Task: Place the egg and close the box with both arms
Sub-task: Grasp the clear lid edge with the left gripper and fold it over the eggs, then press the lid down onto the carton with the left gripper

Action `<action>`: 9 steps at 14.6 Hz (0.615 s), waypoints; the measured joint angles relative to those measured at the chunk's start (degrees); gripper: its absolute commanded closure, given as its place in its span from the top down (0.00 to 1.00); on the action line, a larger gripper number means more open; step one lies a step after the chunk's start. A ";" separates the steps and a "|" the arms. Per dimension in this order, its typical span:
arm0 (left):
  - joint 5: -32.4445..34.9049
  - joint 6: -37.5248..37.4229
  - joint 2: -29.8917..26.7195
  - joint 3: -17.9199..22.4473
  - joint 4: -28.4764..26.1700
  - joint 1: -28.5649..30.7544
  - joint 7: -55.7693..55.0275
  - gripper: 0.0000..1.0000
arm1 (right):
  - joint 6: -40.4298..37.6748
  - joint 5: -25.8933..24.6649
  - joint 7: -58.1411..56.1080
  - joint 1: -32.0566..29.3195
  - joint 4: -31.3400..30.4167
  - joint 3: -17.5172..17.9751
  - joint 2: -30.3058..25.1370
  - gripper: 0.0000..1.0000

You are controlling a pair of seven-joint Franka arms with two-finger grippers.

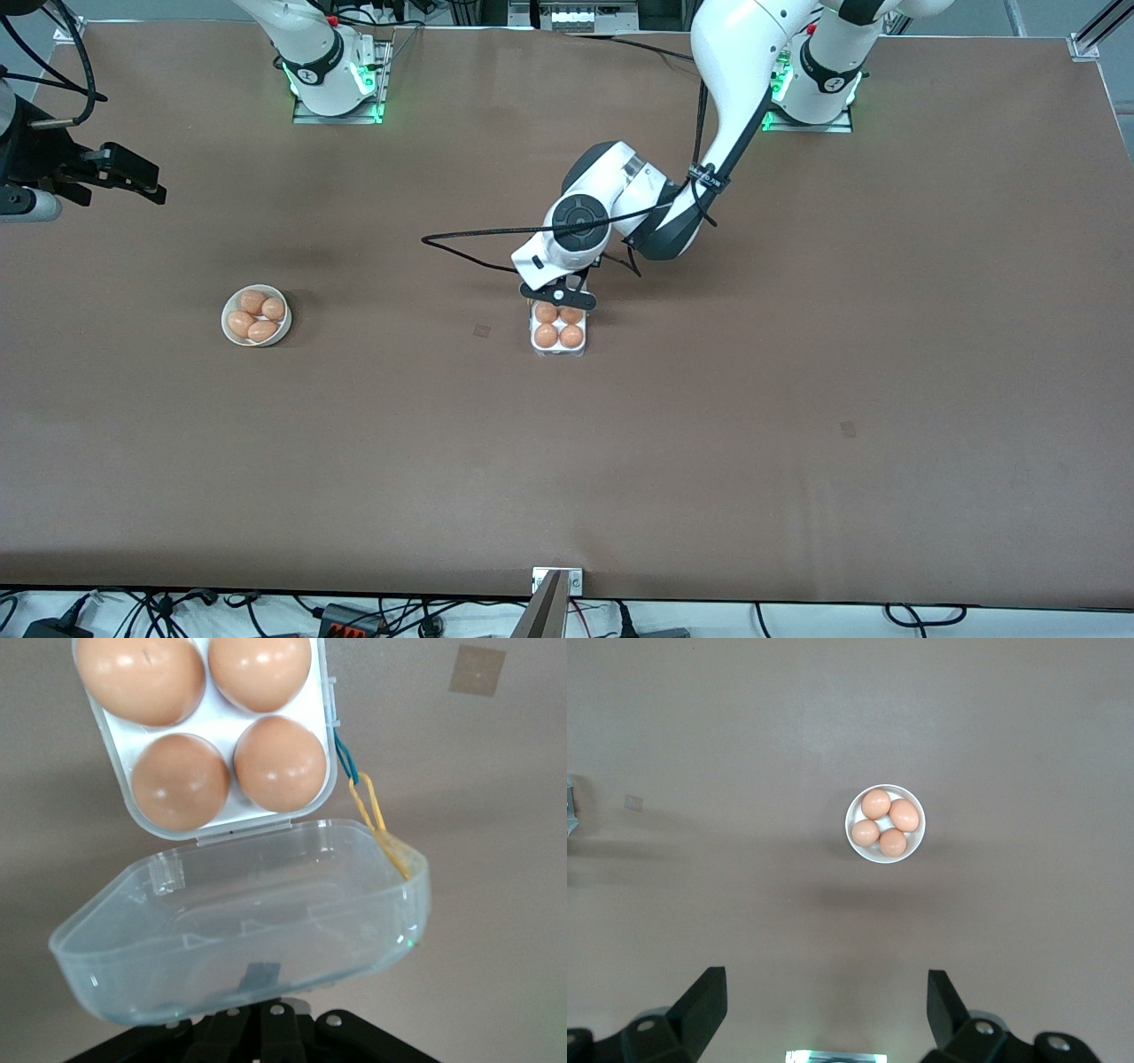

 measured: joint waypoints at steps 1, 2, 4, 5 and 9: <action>0.00 0.06 0.29 0.00 0.54 0.03 0.00 0.01 | 0.00 0.00 0.00 0.00 0.00 0.00 0.00 1.00; 0.00 0.20 0.63 0.00 1.43 0.05 0.00 0.01 | 0.00 0.00 0.00 0.00 0.00 0.00 0.00 1.00; 0.00 0.24 1.61 0.00 4.00 0.31 0.00 0.01 | 0.00 0.00 0.00 0.00 0.00 0.00 0.00 1.00; 0.00 0.24 2.12 0.01 5.12 0.52 0.00 0.01 | 0.00 0.00 0.00 0.00 0.00 0.00 0.00 1.00; 0.00 0.24 3.25 0.02 7.58 1.36 0.00 0.01 | 0.00 0.01 0.00 0.00 0.00 0.00 0.00 1.00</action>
